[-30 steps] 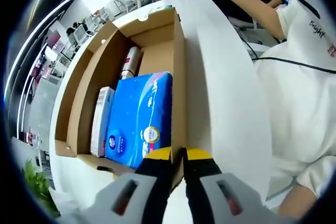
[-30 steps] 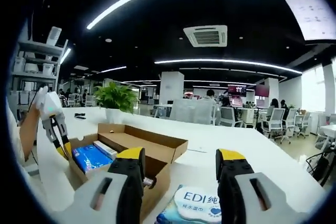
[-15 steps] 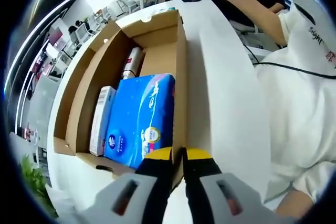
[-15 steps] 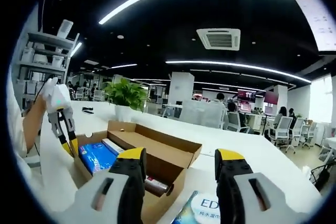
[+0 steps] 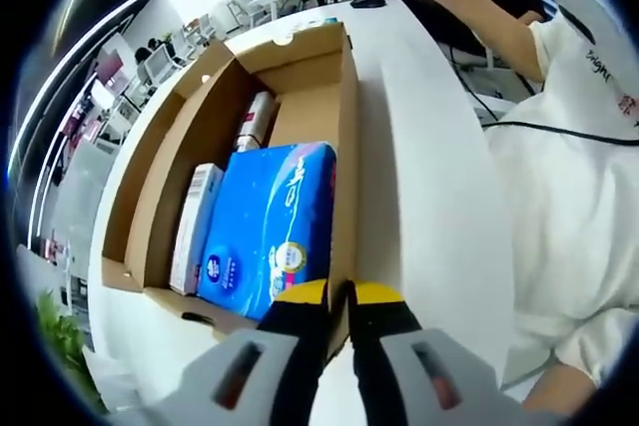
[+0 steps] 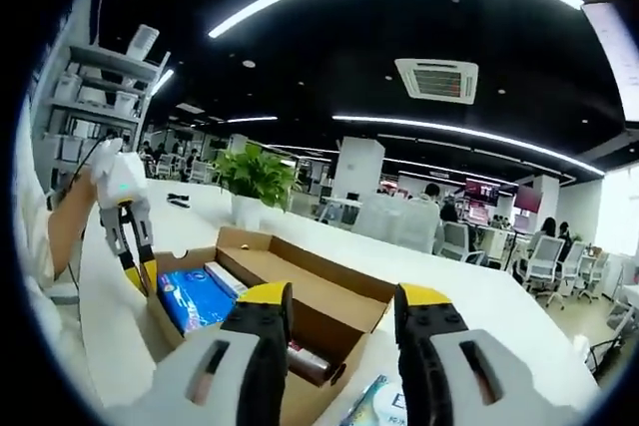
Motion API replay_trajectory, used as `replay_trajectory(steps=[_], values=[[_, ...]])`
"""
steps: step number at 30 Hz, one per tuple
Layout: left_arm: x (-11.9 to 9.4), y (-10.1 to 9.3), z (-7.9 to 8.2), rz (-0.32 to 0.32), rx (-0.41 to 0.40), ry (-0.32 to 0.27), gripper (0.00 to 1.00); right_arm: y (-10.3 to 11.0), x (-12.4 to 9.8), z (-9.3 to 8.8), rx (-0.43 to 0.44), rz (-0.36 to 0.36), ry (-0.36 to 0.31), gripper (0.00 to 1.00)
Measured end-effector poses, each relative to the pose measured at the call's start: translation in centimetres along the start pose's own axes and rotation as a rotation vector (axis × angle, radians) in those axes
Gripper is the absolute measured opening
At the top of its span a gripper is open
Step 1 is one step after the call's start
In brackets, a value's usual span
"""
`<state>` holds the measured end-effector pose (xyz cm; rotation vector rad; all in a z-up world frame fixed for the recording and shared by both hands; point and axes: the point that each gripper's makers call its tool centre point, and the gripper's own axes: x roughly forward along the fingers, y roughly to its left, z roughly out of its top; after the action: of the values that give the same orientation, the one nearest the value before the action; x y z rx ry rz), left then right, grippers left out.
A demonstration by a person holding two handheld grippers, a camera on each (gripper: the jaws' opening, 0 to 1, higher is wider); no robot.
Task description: Operate the shoe box by opening the lid, removing the specified soft item, and placing it in the target area until the item is outside and the box remains undamaged.
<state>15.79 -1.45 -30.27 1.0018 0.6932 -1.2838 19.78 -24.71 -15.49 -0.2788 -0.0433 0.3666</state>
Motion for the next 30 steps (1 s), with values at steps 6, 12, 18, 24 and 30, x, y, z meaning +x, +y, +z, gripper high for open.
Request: replay_trajectory(steps=[6,12,18,24,30], values=[[0.1,-0.2,0.0,-0.012,0.018,0.019,0.06,0.8,0.4,-0.6,-0.089,0.046,0.055,0.32],[0.1,-0.1,-0.1,-0.024,0.025,0.019,0.05,1.0,1.0,0.4,0.008,0.123,-0.017,0.24],[0.1,-0.2,-0.1,-0.034,0.013,0.011,0.05,0.4,1.9,-0.4,-0.067,0.16,0.075,0.28],[0.0,-0.3,0.0,-0.014,0.052,-0.003,0.05,4.1,3.4,-3.0,-0.128,0.363,0.295,0.24],[0.1,-0.1,-0.1,-0.038,0.024,0.007,0.05,6.4,5.6,-4.9,-0.316,0.451,0.375,0.24]])
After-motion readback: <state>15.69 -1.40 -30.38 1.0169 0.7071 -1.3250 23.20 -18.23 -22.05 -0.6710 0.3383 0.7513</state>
